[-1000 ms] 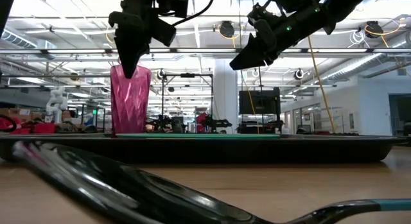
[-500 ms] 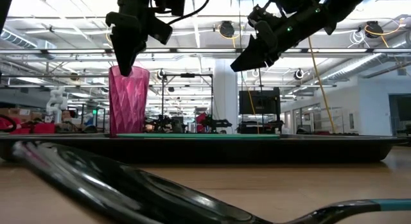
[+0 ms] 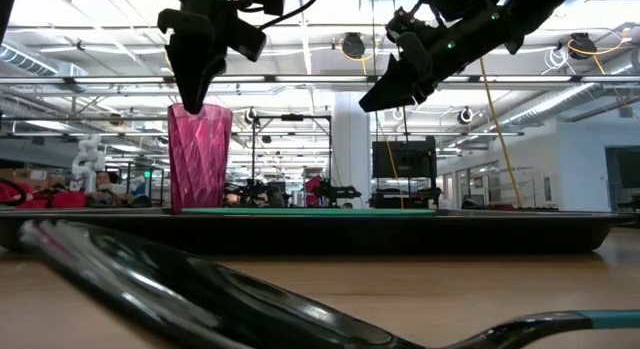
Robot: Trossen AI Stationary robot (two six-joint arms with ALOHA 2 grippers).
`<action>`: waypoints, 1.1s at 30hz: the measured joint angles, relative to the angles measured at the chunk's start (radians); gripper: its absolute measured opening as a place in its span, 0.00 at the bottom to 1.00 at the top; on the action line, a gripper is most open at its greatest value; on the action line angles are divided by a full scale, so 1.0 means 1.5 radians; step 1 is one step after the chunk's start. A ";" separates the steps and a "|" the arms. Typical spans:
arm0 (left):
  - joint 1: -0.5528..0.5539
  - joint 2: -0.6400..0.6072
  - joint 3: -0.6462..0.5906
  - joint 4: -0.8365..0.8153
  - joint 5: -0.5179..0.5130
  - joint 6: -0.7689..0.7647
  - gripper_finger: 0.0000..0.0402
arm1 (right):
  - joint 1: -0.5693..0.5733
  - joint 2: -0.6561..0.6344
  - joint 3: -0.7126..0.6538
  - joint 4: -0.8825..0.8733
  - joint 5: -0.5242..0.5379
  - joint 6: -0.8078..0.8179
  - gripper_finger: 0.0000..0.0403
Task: Pick and place plate/cup/fork/spoon on tray
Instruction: Put the red cup on the black food tray, then adjust the tray
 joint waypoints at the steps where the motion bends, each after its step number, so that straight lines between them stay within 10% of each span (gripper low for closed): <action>1: -0.002 0.000 0.003 -0.005 -0.001 -0.002 0.40 | 0.000 0.000 0.000 0.000 0.000 0.000 0.37; 14: -0.054 0.000 0.100 -0.052 -0.012 -0.070 0.40 | 0.000 0.000 0.000 -0.003 0.000 0.000 0.37; 33: -0.369 0.001 0.026 0.105 -0.054 -0.311 0.40 | 0.006 -0.078 -0.001 -0.090 0.053 0.055 0.37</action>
